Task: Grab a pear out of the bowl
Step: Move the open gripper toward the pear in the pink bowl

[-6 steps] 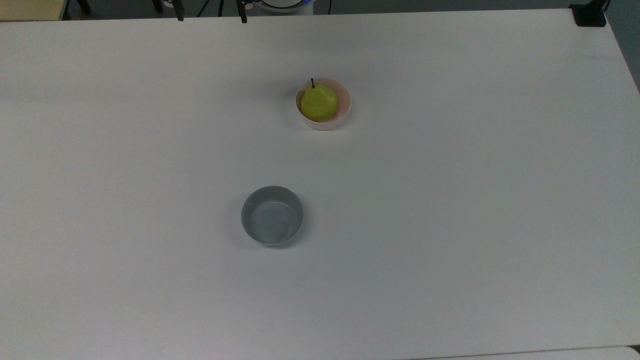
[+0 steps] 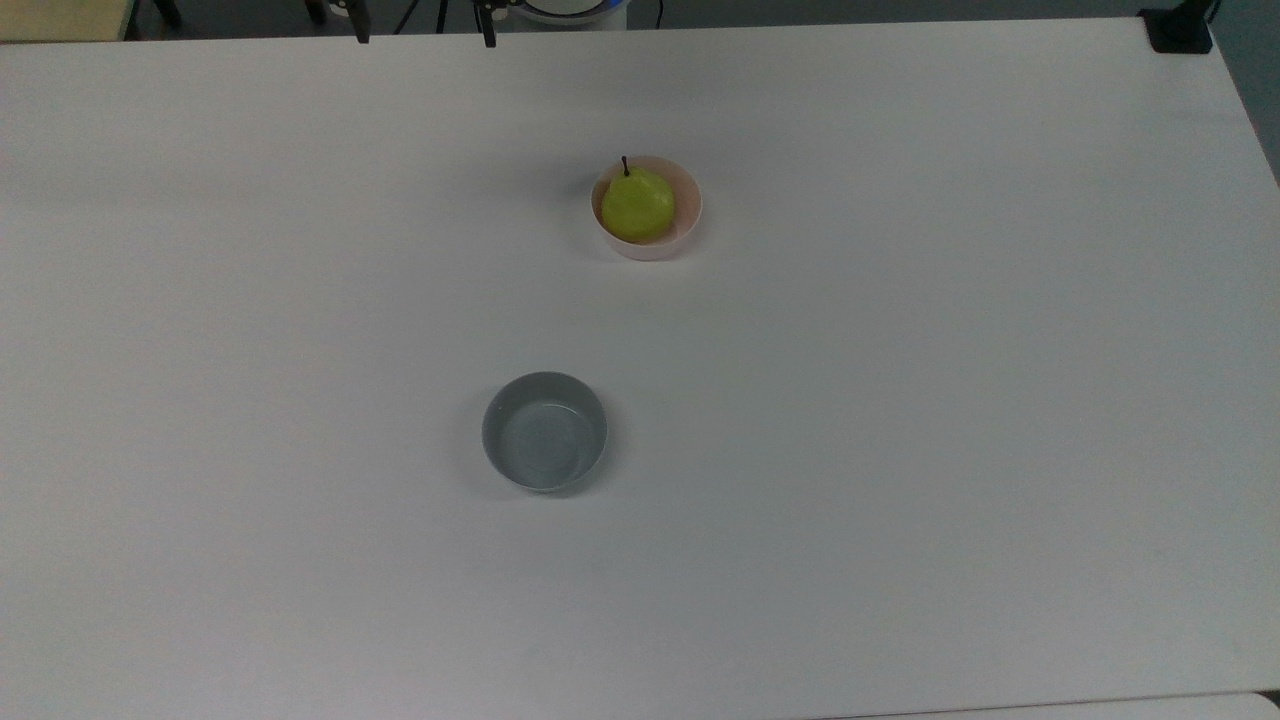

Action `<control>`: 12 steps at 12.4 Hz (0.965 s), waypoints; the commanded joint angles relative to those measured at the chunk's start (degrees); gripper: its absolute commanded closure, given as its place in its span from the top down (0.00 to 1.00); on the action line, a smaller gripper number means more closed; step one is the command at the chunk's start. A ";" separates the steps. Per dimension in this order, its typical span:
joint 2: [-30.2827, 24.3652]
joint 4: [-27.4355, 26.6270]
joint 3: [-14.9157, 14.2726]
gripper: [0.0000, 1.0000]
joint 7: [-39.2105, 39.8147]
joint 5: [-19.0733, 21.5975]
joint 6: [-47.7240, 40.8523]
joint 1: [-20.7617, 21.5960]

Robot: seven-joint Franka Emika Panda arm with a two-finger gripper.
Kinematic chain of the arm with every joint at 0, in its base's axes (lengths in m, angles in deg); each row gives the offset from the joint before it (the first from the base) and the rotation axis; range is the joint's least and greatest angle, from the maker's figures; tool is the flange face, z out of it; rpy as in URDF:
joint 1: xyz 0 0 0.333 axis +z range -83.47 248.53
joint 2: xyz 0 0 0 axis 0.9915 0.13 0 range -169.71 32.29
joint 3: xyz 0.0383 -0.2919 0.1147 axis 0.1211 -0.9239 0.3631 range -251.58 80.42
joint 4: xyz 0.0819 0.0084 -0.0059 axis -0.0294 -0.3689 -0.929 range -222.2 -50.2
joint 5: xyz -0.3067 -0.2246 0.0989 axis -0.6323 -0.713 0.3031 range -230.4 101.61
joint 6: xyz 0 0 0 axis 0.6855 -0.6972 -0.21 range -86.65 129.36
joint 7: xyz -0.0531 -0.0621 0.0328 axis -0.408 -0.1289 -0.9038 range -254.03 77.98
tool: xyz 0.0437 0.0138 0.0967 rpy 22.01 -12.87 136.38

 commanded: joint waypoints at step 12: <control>-1.70 -10.60 7.37 1.00 2.08 -1.25 1.21 7.52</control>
